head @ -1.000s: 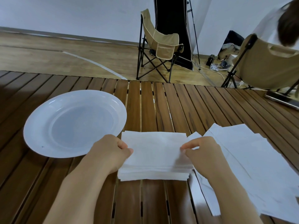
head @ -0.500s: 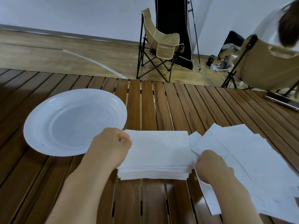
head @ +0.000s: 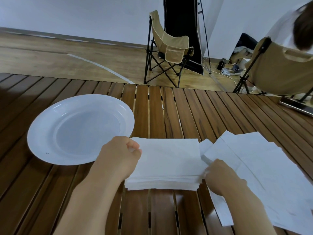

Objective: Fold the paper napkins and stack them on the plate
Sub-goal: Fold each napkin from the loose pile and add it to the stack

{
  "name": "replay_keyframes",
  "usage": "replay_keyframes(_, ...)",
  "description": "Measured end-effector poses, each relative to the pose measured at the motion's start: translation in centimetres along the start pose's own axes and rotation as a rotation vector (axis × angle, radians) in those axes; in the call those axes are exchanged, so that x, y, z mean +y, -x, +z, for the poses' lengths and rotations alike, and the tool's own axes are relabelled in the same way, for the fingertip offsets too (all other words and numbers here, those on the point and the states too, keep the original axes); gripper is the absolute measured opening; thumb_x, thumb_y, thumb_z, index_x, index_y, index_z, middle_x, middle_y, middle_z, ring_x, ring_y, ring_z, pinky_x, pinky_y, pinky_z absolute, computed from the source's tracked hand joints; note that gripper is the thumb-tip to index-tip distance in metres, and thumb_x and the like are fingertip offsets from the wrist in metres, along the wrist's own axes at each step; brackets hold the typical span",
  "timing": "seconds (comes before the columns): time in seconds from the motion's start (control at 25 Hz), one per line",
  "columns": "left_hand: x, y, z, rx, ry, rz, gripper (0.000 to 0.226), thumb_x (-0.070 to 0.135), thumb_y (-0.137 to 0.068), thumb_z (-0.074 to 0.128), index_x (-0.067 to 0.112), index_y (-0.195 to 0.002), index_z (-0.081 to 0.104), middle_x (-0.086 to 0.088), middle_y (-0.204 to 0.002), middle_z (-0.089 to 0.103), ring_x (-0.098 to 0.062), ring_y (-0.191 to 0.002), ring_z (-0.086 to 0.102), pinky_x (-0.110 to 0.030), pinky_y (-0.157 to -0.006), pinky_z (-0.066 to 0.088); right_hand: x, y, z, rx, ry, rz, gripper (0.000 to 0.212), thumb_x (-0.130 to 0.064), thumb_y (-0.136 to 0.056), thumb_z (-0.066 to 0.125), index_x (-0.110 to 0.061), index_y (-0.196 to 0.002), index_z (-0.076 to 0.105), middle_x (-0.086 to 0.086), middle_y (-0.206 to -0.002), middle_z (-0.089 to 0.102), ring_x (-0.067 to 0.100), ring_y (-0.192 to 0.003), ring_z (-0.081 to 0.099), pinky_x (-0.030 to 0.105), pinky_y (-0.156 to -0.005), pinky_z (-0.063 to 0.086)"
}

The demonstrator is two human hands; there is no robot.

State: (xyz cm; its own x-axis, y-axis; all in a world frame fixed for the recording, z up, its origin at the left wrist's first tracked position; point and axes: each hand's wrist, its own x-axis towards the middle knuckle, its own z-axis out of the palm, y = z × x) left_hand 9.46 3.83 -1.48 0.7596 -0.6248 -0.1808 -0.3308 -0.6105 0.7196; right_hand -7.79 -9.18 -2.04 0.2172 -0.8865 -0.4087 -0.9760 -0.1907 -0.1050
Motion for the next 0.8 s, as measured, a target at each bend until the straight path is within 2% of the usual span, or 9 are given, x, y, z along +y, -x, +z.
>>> replay_keyframes(0.04,0.0,0.1,0.0,0.004,-0.001,0.003,0.021,0.027,-0.094,0.055,0.028,-0.114,0.062,0.007,-0.122,0.057,-0.007,-0.104,0.050,-0.021,-0.085,0.035,-0.2,0.0,-0.2,0.025,-0.030,-0.014,0.007,-0.009,-0.095,0.040,-0.015,-0.100,0.041,0.003,-0.108,0.047,0.025,-0.106,0.048,0.045,-0.104,0.036)
replay_keyframes(0.12,0.0,0.2,-0.1,0.011,-0.009,0.009,0.022,0.023,-0.094,0.056,0.029,-0.115,0.060,0.007,-0.122,0.055,-0.005,-0.100,0.047,-0.020,-0.083,0.034,-0.3,-0.2,-0.7,0.195,-0.155,-0.037,0.022,-0.002,-0.093,0.043,-0.014,-0.112,0.046,0.001,-0.102,0.044,0.022,-0.096,0.044,0.043,-0.104,0.031)
replay_keyframes(0.24,0.0,0.2,-0.1,0.017,-0.018,0.022,0.024,0.020,-0.093,0.057,0.030,-0.114,0.059,0.007,-0.123,0.053,-0.006,-0.103,0.048,-0.020,-0.083,0.034,-0.1,-1.0,-0.8,0.457,-0.315,-0.135,0.041,0.004,-0.090,0.047,-0.012,-0.127,0.054,0.003,-0.123,0.055,0.024,-0.103,0.051,0.041,-0.099,0.033)
replay_keyframes(0.32,-0.1,0.1,0.0,0.014,-0.024,0.031,0.023,0.021,-0.093,0.058,0.032,-0.113,0.059,0.008,-0.123,0.052,-0.006,-0.102,0.047,-0.020,-0.082,0.034,-0.4,-1.0,-1.1,0.620,-0.448,-0.281,0.038,0.007,-0.087,0.053,-0.011,-0.119,0.063,0.002,-0.128,0.059,0.024,-0.111,0.056,0.038,-0.097,0.041)
replay_keyframes(0.44,-0.1,0.0,0.1,0.011,-0.026,0.037,0.022,0.022,-0.092,0.058,0.032,-0.112,0.058,0.008,-0.123,0.052,-0.006,-0.101,0.046,-0.020,-0.084,0.034,-0.7,-0.8,-1.5,0.798,-0.574,-0.452,0.037,0.014,-0.081,0.058,-0.011,-0.104,0.072,-0.001,-0.113,0.066,0.011,-0.098,0.058,0.013,-0.083,0.042)
replay_keyframes(0.48,-0.1,0.0,0.1,0.012,-0.028,0.041,0.022,0.022,-0.092,0.059,0.032,-0.112,0.058,0.008,-0.123,0.051,-0.006,-0.102,0.046,-0.020,-0.085,0.034,-0.8,-0.7,-1.7,0.829,-0.607,-0.499,0.037,0.014,-0.081,0.059,-0.013,-0.102,0.072,-0.004,-0.109,0.066,0.007,-0.095,0.057,0.009,-0.080,0.040)
replay_keyframes(0.6,0.2,0.3,-0.2,0.013,-0.035,0.066,0.030,0.024,-0.087,0.066,0.035,-0.113,0.057,0.008,-0.128,0.049,-0.007,-0.103,0.044,-0.021,-0.085,0.034,-1.0,0.0,-2.4,0.842,-0.766,-0.631,0.043,0.017,-0.081,0.055,-0.018,-0.097,0.072,-0.011,-0.102,0.066,0.003,-0.093,0.060,0.008,-0.077,0.047)
replay_keyframes(0.72,0.8,0.7,-0.6,0.014,-0.065,0.150,0.054,0.026,-0.080,0.074,0.041,-0.124,0.047,0.011,-0.135,0.043,-0.006,-0.111,0.041,-0.020,-0.088,0.032,-1.1,0.8,-2.9,0.760,-1.021,-0.712,0.048,0.021,-0.078,0.053,-0.022,-0.089,0.073,-0.011,-0.097,0.069,0.004,-0.084,0.061,0.007,-0.069,0.042)
replay_keyframes(0.8,1.2,0.8,-0.7,-0.003,-0.055,0.196,0.073,0.027,-0.076,0.078,0.044,-0.133,0.036,0.015,-0.140,0.040,-0.008,-0.121,0.042,-0.022,-0.094,0.035,-1.3,1.3,-3.2,0.676,-1.184,-0.756,0.048,0.019,-0.080,0.055,-0.025,-0.086,0.074,-0.007,-0.096,0.071,0.007,-0.084,0.063,0.011,-0.069,0.045)
